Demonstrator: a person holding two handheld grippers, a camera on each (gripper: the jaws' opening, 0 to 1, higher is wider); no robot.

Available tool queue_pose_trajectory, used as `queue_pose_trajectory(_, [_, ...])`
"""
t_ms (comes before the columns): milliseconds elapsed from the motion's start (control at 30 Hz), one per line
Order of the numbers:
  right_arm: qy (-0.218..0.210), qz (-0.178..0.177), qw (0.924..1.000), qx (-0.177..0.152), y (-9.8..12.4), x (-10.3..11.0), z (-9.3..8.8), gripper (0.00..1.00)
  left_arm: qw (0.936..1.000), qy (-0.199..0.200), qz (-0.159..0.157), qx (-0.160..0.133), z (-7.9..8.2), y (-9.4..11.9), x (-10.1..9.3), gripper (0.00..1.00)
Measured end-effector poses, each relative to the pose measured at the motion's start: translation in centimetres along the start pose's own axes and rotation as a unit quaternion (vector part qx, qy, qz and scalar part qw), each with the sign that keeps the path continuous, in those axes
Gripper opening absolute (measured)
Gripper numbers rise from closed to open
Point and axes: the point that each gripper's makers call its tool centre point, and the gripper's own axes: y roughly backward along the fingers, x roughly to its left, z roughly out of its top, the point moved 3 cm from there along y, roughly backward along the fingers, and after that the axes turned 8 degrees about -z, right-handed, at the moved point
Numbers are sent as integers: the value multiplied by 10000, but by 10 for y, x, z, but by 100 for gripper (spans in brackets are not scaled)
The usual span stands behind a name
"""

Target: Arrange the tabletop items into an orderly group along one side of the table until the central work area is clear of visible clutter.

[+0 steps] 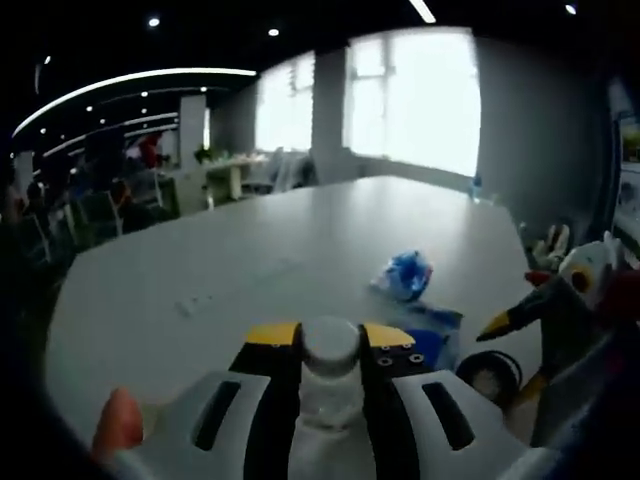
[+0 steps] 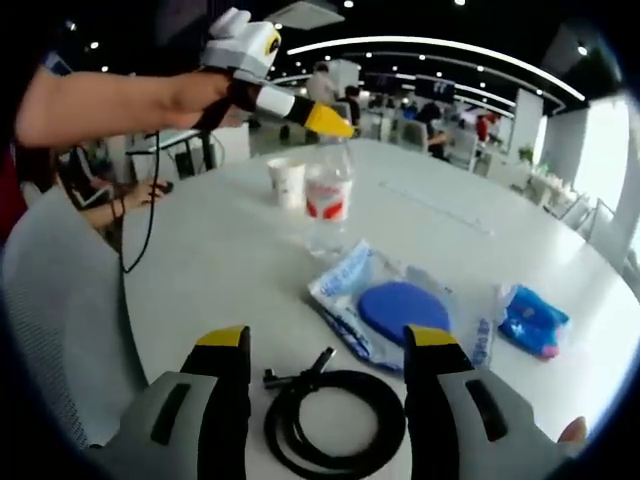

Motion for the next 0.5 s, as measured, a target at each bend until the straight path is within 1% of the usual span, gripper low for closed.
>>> queue_pose_trajectory(33, [-3, 4, 10000, -1, 0, 0, 0, 62, 9999, -73, -133, -10, 0, -1, -3, 20])
queue_pose_trajectory(67, [-6, 6, 10000, -3, 0, 0, 0, 62, 9998, -113, -181, -15, 0, -1, -4, 20])
queue_pose_trajectory(100, [-1, 2, 10000, -4, 0, 0, 0, 62, 9994, -136, -321, -14, -1, -1, -6, 20])
queue_pose_trajectory(200, [-9, 2, 10000, -7, 1, 0, 0, 62, 9993, -130, -340, 28, 0, -1, -1, 20])
queue_pose_trajectory(267, [-11, -1, 10000, -8, 1, 0, 0, 62, 9990, -173, -399, 67, 0, -1, -2, 20])
queue_pose_trajectory(367, [-23, 1, 10000, -21, 1, 0, 0, 62, 9980, -241, -580, 79, 0, -1, -5, 20])
queue_pose_trajectory(500, [-47, 3, 10000, -16, 1, 0, 0, 62, 9978, -255, -602, 65, -1, -1, -5, 20])
